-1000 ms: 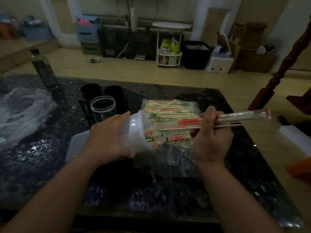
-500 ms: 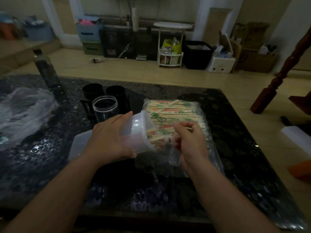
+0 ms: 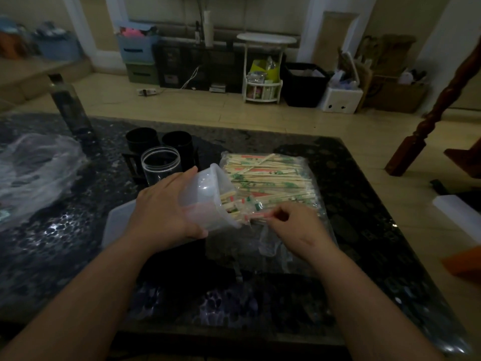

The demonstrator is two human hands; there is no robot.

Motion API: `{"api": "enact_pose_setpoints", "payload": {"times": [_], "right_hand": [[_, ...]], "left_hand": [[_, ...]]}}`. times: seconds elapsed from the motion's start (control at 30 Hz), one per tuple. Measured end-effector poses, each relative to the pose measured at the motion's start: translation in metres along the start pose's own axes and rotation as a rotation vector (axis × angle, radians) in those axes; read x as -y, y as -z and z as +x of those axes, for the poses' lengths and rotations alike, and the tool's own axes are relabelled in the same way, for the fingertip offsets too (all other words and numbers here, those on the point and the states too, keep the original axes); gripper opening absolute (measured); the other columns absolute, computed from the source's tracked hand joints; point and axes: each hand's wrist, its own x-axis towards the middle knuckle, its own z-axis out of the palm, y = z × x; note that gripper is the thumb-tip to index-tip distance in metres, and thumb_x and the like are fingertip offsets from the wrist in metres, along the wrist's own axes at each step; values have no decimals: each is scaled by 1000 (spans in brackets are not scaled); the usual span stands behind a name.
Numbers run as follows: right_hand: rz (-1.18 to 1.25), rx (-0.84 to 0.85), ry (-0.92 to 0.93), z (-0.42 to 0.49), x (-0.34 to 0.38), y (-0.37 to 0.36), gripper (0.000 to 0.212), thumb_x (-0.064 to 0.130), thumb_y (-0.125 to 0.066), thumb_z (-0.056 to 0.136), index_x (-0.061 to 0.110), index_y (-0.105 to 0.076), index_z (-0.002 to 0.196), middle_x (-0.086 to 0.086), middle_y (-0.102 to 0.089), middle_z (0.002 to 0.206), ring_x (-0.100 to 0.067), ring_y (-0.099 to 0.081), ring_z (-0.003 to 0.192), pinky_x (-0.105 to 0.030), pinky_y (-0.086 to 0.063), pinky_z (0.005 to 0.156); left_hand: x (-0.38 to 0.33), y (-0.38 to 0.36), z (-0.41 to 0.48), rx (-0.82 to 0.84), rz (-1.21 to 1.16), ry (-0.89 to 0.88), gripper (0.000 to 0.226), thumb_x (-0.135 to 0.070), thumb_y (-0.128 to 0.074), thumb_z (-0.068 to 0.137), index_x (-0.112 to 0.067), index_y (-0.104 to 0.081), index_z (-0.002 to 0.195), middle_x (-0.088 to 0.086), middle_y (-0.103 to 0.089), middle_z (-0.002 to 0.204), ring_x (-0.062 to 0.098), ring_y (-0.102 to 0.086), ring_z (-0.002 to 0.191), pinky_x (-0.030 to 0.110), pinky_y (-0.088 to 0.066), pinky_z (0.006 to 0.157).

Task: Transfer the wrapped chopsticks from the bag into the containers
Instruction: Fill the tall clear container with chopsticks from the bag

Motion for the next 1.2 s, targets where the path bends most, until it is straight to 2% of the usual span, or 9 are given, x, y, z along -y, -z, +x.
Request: {"api": "enact_pose_setpoints", "payload": {"times": [0.13, 0.3, 0.47, 0.63, 0.73, 0.87, 0.97, 1.1, 1.2], "right_hand": [[-323, 312, -40, -3, -6, -5, 16, 18, -57, 87, 22, -68, 75, -7, -68, 89, -25, -63, 87, -25, -44, 69], [-376, 504, -130, -2, -13, -29, 33, 17, -52, 93, 19, -68, 122, -8, -66, 121, -26, -63, 108, -30, -51, 91], [-295, 484, -118, -6, -17, -48, 68, 11, -48, 91, 43, -31, 148, -8, -55, 140, -26, -58, 119, -34, -49, 96], [-323, 317, -250, -8, -19, -56, 81, 25, -51, 95, 20, 2, 156, -15, -58, 133, -30, -58, 117, -41, -47, 94], [-345, 194, -340, -7, -21, -59, 71, 23, -47, 97, 10, -8, 155, -13, -59, 131, -29, -59, 116, -39, -46, 90], [-294, 158, -308, -6, -20, -62, 70, 18, -43, 96, 31, -7, 155, -11, -65, 121, -29, -62, 106, -36, -45, 76], [-67, 81, -201, -3, -22, -62, 58, 23, -46, 97, 45, -28, 146, -10, -67, 114, -29, -63, 100, -34, -46, 78], [252, -73, -59, 4, -25, -70, 32, 46, -46, 99, 31, -61, 124, 0, -68, 113, -22, -62, 104, -33, -48, 88], [23, -67, 107, 12, -32, -76, 38, 46, -47, 92, 30, -69, 117, 1, -63, 122, -19, -57, 112, -29, -45, 95]], "left_hand": [[-1, 1, 0, -10, -3, 13, 130, -47, -91, 44, -37, -21, 152, -8, -32, 154, 13, -28, 141, 37, -21, 112], [-2, 1, 0, -18, -21, 26, 129, -45, -92, 44, -36, -22, 152, -9, -32, 154, 13, -27, 141, 37, -21, 112], [-3, 2, 1, -6, -35, 25, 129, -44, -92, 45, -36, -21, 152, -10, -31, 155, 12, -26, 142, 36, -21, 111], [-3, 2, 1, 4, -26, 35, 129, -45, -92, 45, -37, -20, 152, -9, -31, 155, 13, -26, 142, 37, -20, 113], [-2, 2, 1, -4, -34, 26, 129, -44, -92, 45, -36, -21, 152, -7, -32, 154, 13, -27, 142, 37, -21, 112], [0, 3, 2, -9, -44, 27, 130, -44, -92, 44, -36, -21, 152, -7, -32, 154, 14, -29, 141, 39, -23, 112], [1, 4, 2, -12, -40, 32, 130, -45, -92, 44, -37, -20, 152, -8, -32, 155, 14, -29, 141, 38, -23, 111], [1, 4, 2, -5, -46, 23, 129, -44, -92, 46, -37, -20, 152, -8, -30, 155, 14, -28, 141, 38, -22, 111], [0, 3, 1, 8, -52, 19, 128, -43, -92, 46, -38, -20, 152, -8, -30, 155, 15, -28, 141, 37, -21, 112]]}}
